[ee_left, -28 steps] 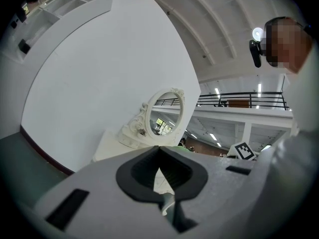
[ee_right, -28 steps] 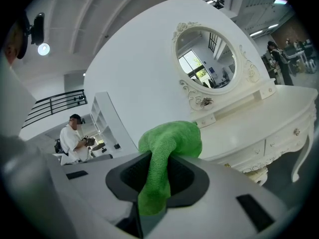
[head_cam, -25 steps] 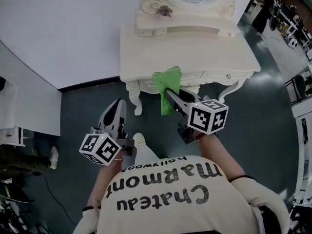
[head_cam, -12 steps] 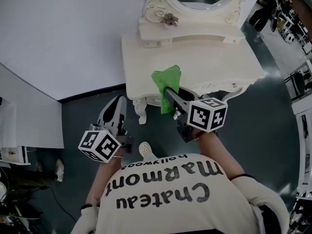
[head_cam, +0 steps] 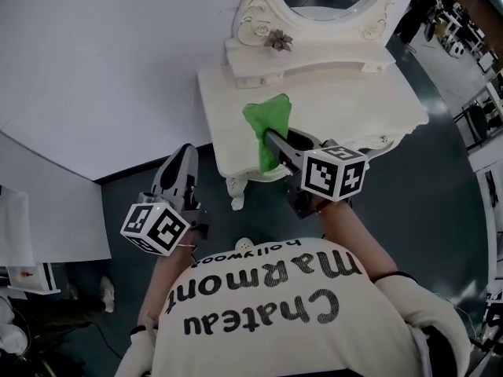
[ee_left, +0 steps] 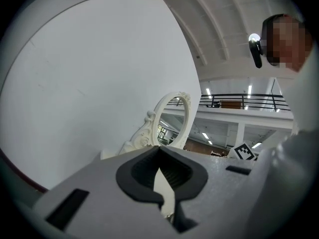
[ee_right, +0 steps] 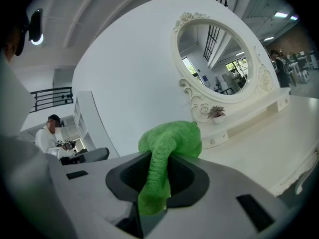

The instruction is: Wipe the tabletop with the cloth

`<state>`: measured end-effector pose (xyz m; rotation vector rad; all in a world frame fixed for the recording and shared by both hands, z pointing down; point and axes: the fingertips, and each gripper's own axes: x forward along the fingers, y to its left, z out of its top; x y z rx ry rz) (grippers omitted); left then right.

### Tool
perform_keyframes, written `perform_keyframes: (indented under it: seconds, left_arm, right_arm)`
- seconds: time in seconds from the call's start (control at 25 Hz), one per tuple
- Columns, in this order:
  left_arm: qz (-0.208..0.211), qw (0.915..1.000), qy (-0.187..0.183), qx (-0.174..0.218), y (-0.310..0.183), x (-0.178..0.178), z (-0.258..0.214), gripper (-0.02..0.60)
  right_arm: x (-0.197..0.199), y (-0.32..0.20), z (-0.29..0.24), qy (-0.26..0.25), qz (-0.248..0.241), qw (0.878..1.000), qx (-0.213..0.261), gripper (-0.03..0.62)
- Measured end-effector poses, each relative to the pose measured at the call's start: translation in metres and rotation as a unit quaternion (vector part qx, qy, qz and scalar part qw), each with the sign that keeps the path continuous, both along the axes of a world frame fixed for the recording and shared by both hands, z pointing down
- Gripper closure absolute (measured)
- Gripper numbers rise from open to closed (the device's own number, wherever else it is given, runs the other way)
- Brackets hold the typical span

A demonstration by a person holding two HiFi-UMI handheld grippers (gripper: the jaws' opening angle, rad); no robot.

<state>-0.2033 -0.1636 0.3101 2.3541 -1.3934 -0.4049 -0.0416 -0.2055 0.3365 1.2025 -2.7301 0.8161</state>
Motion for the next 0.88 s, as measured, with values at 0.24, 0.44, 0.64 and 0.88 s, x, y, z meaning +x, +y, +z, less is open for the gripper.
perform_keyframes:
  seconds: [0.24,0.44,0.64,0.88]
  left_arm:
    - [-0.004,0.9995,0.015,-0.027,-0.012,-0.023,0.021,0.574]
    - [-0.019,0.9980,0.018,-0.057,-0.022,-0.039,0.047,0.574]
    - [-0.047,0.9965,0.018,-0.067,-0.041,-0.061,0.060,0.574]
    - [-0.089,0.9929,0.015,-0.077,-0.062,-0.086,0.064,0.574]
  right_arm:
    - [-0.022,-0.018,0.018,0.053,-0.006,0.999,-0.003,0.496]
    - [-0.037,-0.035,0.046,0.058,-0.018,0.997,-0.040,0.496]
    - [-0.056,-0.061,0.078,0.071,-0.043,0.994,-0.070,0.496]
    - [-0.085,-0.101,0.099,0.095,-0.088,0.988,-0.089,0.496]
